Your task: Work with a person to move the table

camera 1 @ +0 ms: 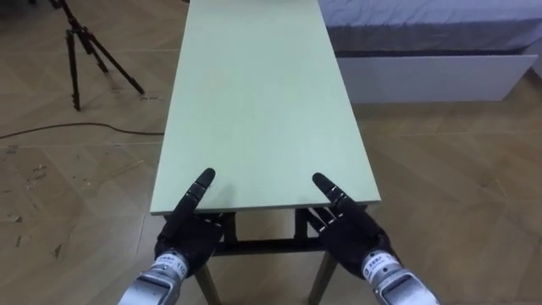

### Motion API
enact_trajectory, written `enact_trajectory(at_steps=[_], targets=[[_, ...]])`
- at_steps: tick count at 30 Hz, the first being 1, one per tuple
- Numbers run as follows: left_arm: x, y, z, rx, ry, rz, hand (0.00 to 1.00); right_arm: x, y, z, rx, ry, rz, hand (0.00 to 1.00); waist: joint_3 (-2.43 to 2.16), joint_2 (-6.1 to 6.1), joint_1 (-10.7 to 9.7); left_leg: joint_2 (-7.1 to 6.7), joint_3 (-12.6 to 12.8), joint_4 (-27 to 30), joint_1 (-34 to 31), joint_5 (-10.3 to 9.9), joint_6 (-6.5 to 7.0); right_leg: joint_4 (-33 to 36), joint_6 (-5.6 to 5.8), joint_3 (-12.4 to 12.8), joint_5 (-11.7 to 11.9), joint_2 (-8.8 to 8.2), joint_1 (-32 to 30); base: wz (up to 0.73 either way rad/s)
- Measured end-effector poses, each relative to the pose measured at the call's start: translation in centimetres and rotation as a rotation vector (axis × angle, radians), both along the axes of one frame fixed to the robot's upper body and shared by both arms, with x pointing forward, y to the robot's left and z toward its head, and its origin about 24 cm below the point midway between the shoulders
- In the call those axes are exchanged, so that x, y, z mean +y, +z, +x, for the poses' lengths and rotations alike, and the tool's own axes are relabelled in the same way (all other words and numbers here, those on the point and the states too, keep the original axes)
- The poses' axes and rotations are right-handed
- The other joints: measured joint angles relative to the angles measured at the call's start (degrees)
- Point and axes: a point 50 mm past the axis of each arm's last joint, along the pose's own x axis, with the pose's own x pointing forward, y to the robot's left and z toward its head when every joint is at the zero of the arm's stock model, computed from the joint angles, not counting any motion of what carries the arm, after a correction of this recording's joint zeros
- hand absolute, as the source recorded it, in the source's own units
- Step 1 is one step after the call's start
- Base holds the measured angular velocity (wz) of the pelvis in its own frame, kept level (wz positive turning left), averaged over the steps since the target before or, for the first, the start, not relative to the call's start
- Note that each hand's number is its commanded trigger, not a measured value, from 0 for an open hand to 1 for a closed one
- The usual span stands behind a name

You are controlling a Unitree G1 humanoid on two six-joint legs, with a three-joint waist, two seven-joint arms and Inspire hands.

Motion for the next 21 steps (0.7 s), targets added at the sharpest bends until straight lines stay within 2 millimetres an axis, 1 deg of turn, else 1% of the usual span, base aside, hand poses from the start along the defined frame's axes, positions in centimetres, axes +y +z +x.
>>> enact_trajectory(at_steps=[1,3,8,9,10,11,12,13,15,16,21], targets=[[0.0,-0.03,0.0,0.008,0.004,0.0,0.0,0.1,0.05,0.05,0.004,-0.017,0.03,0.0,0.07,0.15,0.05,0.02,0.0,0.0,0.02,0.0,0.0,-0.05,0.01,-0.02,-0.01,0.03,0.03,0.0],[-0.03,-0.08,-0.01,0.022,0.016,-0.009,0.0,0.31,0.11,0.13,0.014,-0.044,0.074,0.0,0.06,0.5,0.01,0.03,0.0,0.0,0.0,0.0,0.0,-0.15,0.01,-0.01,0.0,0.06,0.02,0.0],[-0.51,-0.2,-0.05,0.04,0.02,-0.026,0.0,0.14,0.16,0.24,0.042,-0.093,0.128,0.0,-0.34,1.24,0.04,0.04,0.03,0.04,0.03,0.0,0.0,-0.26,0.01,-0.06,-0.01,0.06,-0.02,0.0],[-0.52,-0.26,-0.09,0.043,0.02,-0.026,0.13,0.18,0.15,0.24,0.048,-0.098,0.133,0.0,-0.44,1.38,0.07,0.04,0.03,0.04,-0.02,0.0,0.0,-0.24,0.01,-0.07,0.0,0.06,-0.02,0.0],[-0.51,-0.3,-0.11,0.045,0.019,-0.027,0.44,0.2,0.13,0.24,0.053,-0.102,0.136,0.0,-0.51,1.47,0.04,0.04,0.04,0.04,-0.13,0.0,0.0,-0.14,0.01,-0.14,-0.01,0.01,-0.02,0.0],[-0.53,-0.31,-0.12,0.046,0.019,-0.029,0.63,0.2,0.14,0.25,0.054,-0.105,0.138,0.0,-0.54,1.48,0.01,0.03,0.04,0.04,-0.14,0.0,0.0,-0.13,0.01,-0.22,-0.01,-0.03,-0.02,0.0],[-0.55,-0.32,-0.11,0.046,0.025,-0.037,1.0,0.27,0.16,0.3,0.056,-0.114,0.147,0.59,-0.55,1.49,0.02,0.02,0.04,0.04,-0.17,0.0,0.0,-0.13,0.02,-0.25,-0.02,-0.07,-0.04,0.0],[-0.52,-0.3,-0.07,0.045,0.036,-0.047,1.0,0.35,0.18,0.33,0.055,-0.12,0.155,1.0,-0.56,1.48,0.01,0.0,0.04,0.04,-0.22,0.0,0.0,-0.13,0.03,-0.21,-0.02,-0.08,-0.12,0.0],[-0.6,-0.28,-0.04,0.042,0.046,-0.06,1.0,0.33,0.21,0.36,0.055,-0.127,0.165,1.0,-0.6,1.45,0.09,-0.02,0.04,0.05,-0.27,0.0,0.0,-0.05,0.04,-0.21,-0.03,-0.13,-0.24,0.0],[-0.62,-0.27,-0.03,0.038,0.046,-0.062,1.0,0.34,0.23,0.39,0.054,-0.131,0.168,1.0,-0.73,1.41,0.11,-0.03,0.05,0.09,-0.31,0.0,0.0,0.2,0.02,-0.23,-0.08,-0.18,-0.61,0.0],[-0.65,-0.25,-0.02,0.024,0.045,-0.068,1.0,0.45,0.35,0.55,0.047,-0.143,0.184,1.0,-0.74,1.41,0.25,-0.03,-0.05,0.09,-0.47,0.0,0.0,0.32,0.01,-0.25,-0.07,-0.17,-0.9,0.0]])
